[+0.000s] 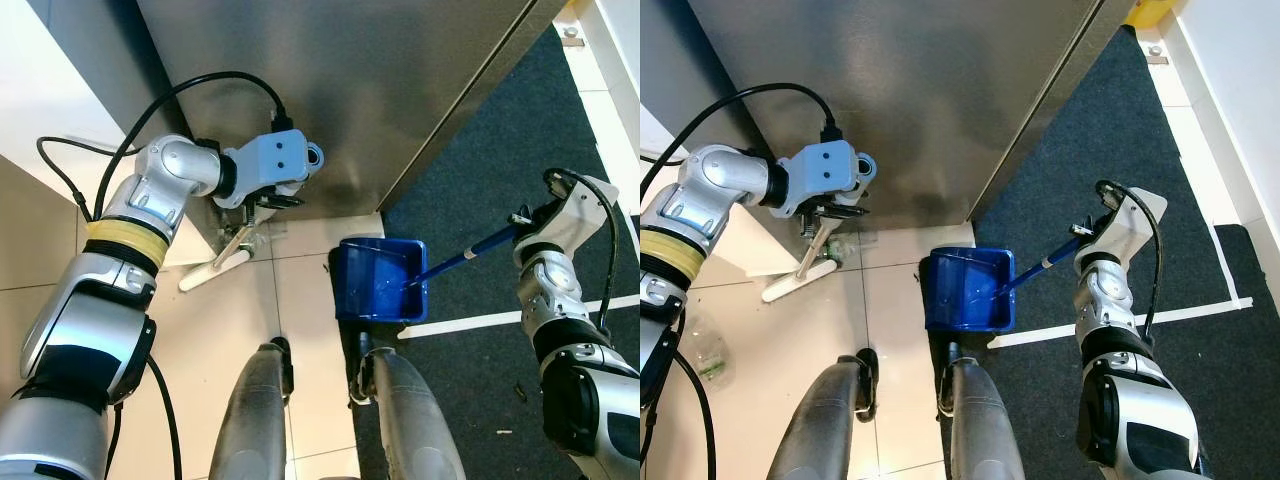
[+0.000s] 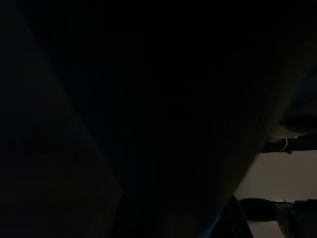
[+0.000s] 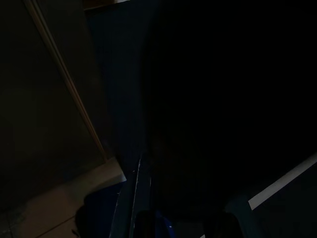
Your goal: Sweep floor
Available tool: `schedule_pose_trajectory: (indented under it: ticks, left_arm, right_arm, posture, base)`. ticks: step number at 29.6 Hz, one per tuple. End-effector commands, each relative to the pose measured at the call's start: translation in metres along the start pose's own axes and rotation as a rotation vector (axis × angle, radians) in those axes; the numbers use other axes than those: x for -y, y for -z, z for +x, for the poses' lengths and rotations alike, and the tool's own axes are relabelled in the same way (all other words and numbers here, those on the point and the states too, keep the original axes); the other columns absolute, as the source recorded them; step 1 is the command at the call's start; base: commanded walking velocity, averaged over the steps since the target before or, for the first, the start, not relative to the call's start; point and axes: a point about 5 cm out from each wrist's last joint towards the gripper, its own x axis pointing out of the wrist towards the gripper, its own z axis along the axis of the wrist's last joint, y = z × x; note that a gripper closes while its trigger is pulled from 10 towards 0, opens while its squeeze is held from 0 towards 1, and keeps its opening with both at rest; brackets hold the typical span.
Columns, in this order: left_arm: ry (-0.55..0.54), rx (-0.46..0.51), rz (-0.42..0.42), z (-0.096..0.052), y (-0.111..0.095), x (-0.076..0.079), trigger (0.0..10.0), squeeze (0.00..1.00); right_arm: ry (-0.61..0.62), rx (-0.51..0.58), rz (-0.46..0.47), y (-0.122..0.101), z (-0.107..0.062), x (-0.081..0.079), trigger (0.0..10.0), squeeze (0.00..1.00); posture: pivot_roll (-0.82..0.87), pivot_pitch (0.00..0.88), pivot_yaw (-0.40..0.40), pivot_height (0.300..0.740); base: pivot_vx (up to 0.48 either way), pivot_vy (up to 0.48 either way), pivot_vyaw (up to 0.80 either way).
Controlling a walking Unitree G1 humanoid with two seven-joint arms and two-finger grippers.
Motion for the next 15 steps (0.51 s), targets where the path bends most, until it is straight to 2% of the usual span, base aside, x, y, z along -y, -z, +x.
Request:
schedule_pose_trajectory:
  ticks: [1, 2, 3, 5, 9, 15]
  left_arm:
    - [-0.049, -0.033, 0.104, -0.009, -0.006, -0.011, 10.0, 0.00]
    - [-0.049, -0.033, 0.104, -0.009, -0.006, -0.011, 10.0, 0.00]
    - [-0.061, 0.093, 0.025, -0.012, -0.022, -0.018, 10.0, 0.00]
    - [-0.042, 0.273, -0.066, -0.018, -0.045, -0.025, 10.0, 0.00]
    - [-0.049, 0.294, -0.061, -0.022, -0.049, -0.029, 10.0, 0.00]
    - [-0.143, 0.282, -0.032, -0.031, -0.048, -0.042, 10.0, 0.00]
  right_arm:
    - [0.032, -0.142, -0.034, 0.032, -0.010, 0.014, 10.0, 0.00]
    - [0.032, -0.142, -0.034, 0.032, -0.010, 0.014, 10.0, 0.00]
    - [0.030, -0.140, -0.034, 0.031, -0.010, 0.015, 10.0, 0.00]
    - [0.029, -0.138, -0.033, 0.031, -0.010, 0.016, 10.0, 0.00]
    - [0.027, -0.139, -0.032, 0.031, -0.010, 0.015, 10.0, 0.00]
    - [0.024, -0.137, -0.028, 0.030, -0.009, 0.014, 10.0, 0.00]
  posture:
    - [0.08, 0.318, -0.126, 0.740]
    - [0.08, 0.318, -0.126, 0.740]
    - [0.08, 0.316, -0.127, 0.740]
    - [0.08, 0.316, -0.127, 0.740]
    - [0.08, 0.299, -0.126, 0.740]
    - [0.09, 0.289, -0.125, 0.740]
  base:
    - [0.000, 0.000, 0.00]
    - [0.000, 0.000, 0.00]
    - [0.000, 0.000, 0.00]
    - [0.000, 0.000, 0.00]
    - [0.000, 0.000, 0.00]
    - [0.000, 0.000, 0.00]
